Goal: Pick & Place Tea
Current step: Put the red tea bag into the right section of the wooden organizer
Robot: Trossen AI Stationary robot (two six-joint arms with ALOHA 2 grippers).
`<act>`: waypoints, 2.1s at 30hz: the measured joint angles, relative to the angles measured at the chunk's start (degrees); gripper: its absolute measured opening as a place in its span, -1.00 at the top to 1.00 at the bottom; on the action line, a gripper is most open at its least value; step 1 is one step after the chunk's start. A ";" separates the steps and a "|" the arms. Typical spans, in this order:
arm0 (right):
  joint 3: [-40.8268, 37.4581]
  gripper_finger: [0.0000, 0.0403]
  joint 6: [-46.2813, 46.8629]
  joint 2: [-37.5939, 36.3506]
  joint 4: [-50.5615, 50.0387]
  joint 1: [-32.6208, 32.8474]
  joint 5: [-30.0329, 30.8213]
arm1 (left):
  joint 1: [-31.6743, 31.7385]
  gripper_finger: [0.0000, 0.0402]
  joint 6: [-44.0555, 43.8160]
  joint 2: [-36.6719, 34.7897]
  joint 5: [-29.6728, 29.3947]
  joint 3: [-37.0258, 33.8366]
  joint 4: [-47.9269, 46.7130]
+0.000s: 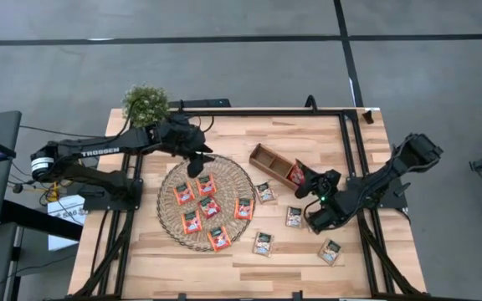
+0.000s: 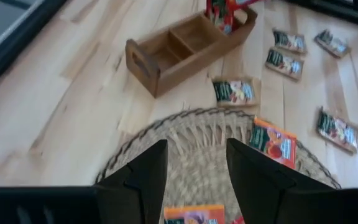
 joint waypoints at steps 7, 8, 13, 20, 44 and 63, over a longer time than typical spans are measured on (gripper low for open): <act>-0.04 1.00 0.37 2.70 2.98 0.69 0.02 | 0.00 0.22 0.71 0.02 0.00 0.00 -0.72; -0.06 1.00 0.33 2.96 2.50 0.69 -0.16 | 0.00 0.22 0.71 0.02 0.00 0.00 -0.73; -0.04 1.00 -0.43 4.32 2.76 0.64 -0.20 | -0.04 0.22 0.71 0.02 0.00 0.00 -1.28; -0.04 1.00 -1.12 5.77 1.88 0.44 -1.05 | -0.04 0.22 0.73 0.04 0.00 0.00 -2.05; -0.04 1.00 -1.12 8.07 2.78 -2.79 -4.30 | -0.04 0.22 0.82 0.07 0.02 0.02 -2.03; -0.04 0.87 -1.14 8.03 3.93 -3.06 -4.26 | -0.04 0.22 2.00 0.07 0.02 0.07 -2.03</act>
